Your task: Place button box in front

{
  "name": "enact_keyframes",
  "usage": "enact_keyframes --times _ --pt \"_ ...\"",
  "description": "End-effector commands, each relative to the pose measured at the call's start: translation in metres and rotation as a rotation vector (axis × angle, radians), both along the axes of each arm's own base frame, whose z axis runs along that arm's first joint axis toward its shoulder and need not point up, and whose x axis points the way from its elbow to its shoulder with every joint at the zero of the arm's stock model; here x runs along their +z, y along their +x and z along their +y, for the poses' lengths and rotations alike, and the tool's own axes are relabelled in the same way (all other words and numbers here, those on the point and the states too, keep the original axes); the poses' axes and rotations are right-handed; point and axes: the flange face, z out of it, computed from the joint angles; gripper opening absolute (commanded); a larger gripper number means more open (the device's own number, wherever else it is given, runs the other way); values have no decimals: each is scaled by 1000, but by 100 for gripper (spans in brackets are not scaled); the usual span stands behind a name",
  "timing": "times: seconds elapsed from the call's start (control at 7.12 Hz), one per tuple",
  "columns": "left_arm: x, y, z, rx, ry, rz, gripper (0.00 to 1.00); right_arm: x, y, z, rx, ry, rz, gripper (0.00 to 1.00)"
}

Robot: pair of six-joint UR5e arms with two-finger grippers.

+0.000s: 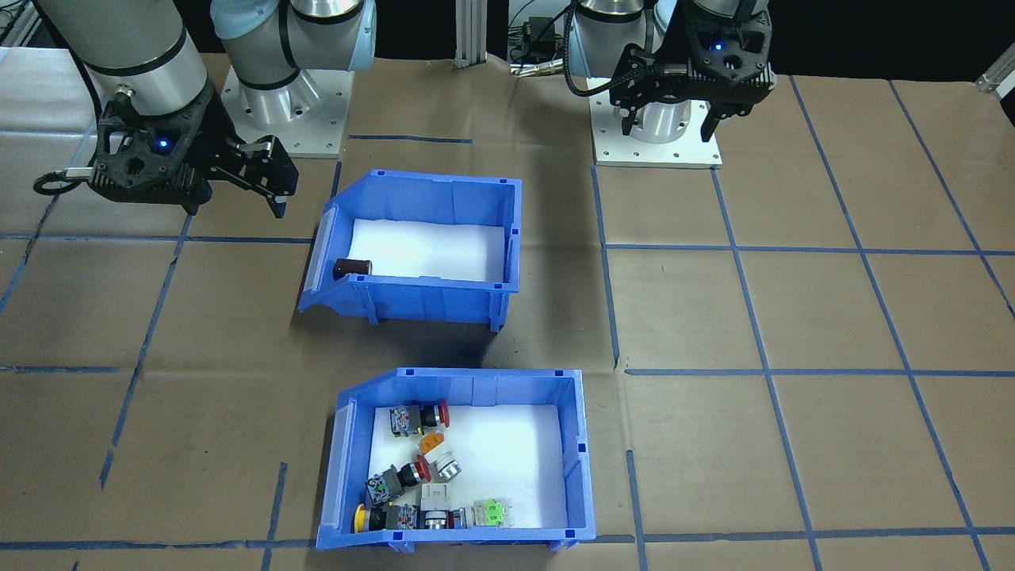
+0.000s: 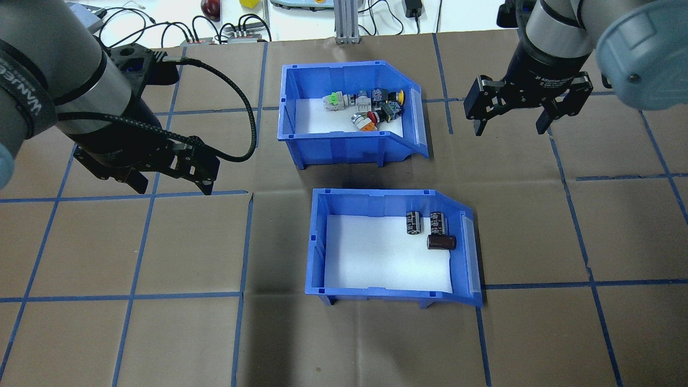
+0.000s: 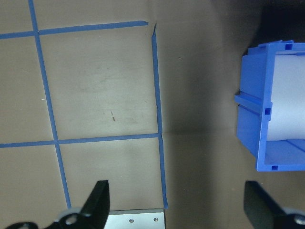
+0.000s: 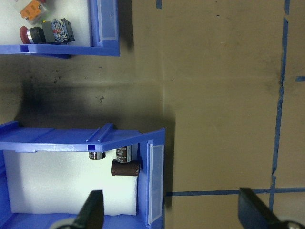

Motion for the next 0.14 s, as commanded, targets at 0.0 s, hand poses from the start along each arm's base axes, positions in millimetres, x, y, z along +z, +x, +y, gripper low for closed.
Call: enact_keyframes --times 0.0 --pt "1 -2 -7 -6 -37 2 98 1 0 -1 1 -7 0 100"
